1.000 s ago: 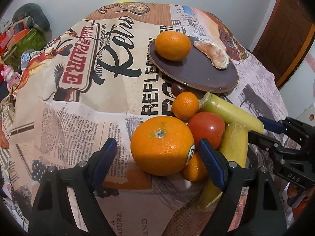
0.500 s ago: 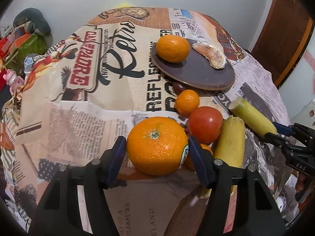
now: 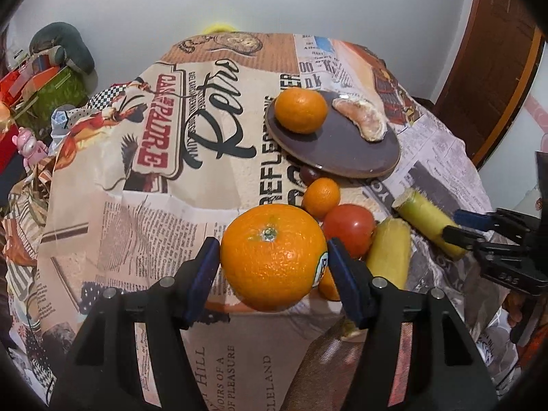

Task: Organize fruits
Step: 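Grasp the yellow corn cylinder with the right tool while the left tool grasps another orange, then carry the orange onto the plate with the left tool while the right tool sets the corn there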

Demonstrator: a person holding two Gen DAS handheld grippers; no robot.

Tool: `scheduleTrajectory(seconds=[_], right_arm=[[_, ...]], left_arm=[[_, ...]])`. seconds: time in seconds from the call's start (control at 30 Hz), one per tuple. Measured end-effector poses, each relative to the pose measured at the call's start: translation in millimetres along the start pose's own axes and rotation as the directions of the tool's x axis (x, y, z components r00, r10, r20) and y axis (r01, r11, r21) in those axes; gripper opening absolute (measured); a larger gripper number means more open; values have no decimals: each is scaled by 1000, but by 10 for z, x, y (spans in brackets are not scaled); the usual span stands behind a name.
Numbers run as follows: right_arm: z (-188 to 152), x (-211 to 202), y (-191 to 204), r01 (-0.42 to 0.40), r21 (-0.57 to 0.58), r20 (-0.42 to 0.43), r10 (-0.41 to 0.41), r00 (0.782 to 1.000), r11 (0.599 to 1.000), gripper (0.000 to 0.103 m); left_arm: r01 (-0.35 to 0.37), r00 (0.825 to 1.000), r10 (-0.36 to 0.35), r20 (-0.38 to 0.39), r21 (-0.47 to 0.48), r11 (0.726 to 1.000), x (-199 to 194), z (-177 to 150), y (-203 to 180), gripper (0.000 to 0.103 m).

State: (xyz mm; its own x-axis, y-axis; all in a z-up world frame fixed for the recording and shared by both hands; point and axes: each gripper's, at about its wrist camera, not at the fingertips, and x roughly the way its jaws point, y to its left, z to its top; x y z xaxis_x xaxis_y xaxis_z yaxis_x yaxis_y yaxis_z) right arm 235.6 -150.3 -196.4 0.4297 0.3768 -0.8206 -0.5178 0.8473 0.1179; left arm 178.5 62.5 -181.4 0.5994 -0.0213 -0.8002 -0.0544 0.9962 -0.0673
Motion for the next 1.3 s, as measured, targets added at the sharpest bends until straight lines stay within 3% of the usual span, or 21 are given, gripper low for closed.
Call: scheduleTrajectory(seconds=[0.37, 0.63, 0.9, 1.3], right_arm=[[148, 272, 9, -37, 14, -32, 38, 999, 999, 43], [147, 208, 37, -7, -24, -19, 6, 1000, 1000, 38], [266, -99, -61, -5, 30, 83, 2, 997, 1000, 35], [544, -475, -151, -6, 68, 226, -9, 974, 998, 33]], left_arm=[[20, 1000, -20, 11, 6, 1000, 31, 120, -117, 64], [29, 999, -29, 30, 13, 1000, -9, 203, -182, 64], [35, 997, -36, 71, 7, 999, -109, 357, -189, 64], [46, 993, -47, 111, 11, 999, -67, 645, -271, 64]])
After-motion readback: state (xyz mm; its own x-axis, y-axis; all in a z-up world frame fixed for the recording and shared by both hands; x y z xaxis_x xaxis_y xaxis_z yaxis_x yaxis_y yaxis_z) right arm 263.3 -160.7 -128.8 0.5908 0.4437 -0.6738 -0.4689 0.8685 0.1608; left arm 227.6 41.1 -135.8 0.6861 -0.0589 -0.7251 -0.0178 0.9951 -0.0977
